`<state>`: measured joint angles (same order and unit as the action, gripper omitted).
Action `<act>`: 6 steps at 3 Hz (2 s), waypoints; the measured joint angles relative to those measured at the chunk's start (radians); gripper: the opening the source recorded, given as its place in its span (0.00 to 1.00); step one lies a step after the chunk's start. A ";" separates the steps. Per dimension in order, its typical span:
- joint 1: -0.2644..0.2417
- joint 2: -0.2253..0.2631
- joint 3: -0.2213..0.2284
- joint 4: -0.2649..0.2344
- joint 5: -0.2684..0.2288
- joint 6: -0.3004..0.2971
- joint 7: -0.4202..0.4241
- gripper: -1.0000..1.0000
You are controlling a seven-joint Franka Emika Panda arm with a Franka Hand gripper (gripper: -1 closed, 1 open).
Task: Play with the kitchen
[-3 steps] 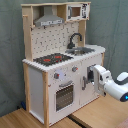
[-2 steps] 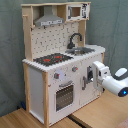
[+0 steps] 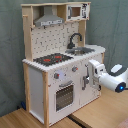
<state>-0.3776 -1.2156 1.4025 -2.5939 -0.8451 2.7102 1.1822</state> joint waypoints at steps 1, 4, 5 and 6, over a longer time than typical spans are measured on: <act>-0.059 -0.006 0.019 0.000 0.000 0.092 0.008 1.00; -0.236 -0.090 0.024 0.039 0.000 0.349 -0.022 1.00; -0.287 -0.128 0.014 0.039 0.000 0.410 -0.085 1.00; -0.364 -0.142 0.007 0.086 0.002 0.442 -0.110 1.00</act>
<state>-0.7418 -1.3575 1.4094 -2.5077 -0.8432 3.1519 1.0726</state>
